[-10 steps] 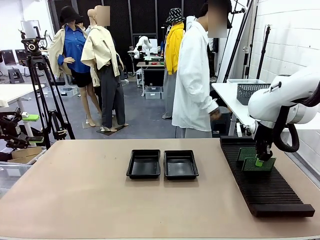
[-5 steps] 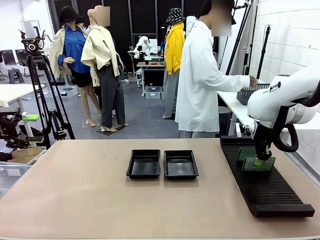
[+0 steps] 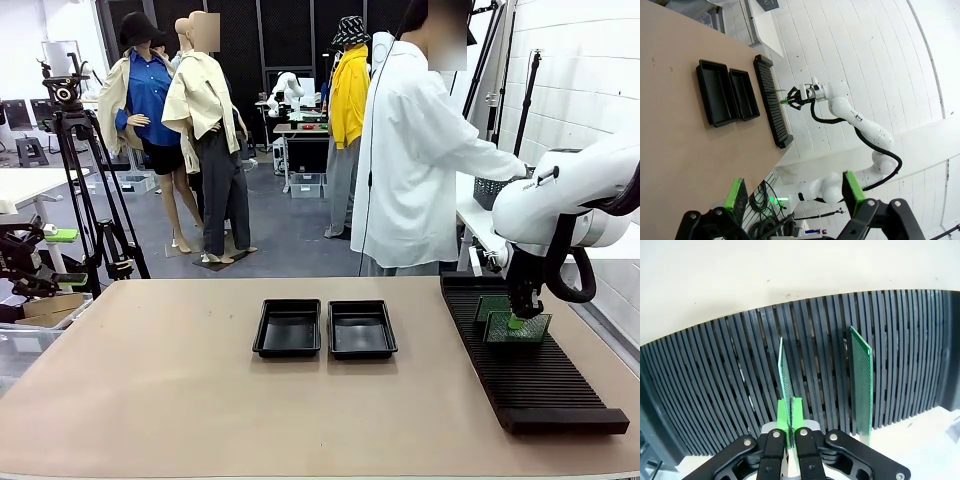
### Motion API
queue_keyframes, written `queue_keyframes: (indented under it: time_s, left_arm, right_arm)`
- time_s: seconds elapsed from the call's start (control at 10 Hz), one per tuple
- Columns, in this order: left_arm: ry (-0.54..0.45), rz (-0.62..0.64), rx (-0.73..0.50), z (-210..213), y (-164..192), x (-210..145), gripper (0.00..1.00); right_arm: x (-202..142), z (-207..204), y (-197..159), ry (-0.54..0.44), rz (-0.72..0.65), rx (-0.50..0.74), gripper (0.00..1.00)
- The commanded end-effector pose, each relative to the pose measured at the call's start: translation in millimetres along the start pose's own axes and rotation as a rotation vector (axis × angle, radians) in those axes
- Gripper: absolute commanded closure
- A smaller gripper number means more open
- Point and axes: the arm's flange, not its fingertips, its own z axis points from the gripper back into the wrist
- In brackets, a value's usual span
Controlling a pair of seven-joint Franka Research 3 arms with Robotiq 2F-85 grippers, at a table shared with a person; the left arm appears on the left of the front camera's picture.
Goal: Inspect and transfer BCBs to ESD trays.
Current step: Pick up the Blank PCB from the PCB Rack and place it in the left ESD tray.
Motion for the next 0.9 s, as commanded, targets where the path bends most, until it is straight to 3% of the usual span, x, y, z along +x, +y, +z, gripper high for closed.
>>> queue_keyframes:
  time_s: [0.0, 0.8]
  left_arm:
    - [0.001, -0.002, 0.005, 2, 0, 0, 0.00]
    - [0.001, -0.002, 0.005, 2, 0, 0, 0.00]
  right_arm:
    - [-1, -2, 2, 0.030, -0.003, 0.010, 1.00]
    - [28, 64, 9, 0.066, -0.028, -0.045, 1.00]
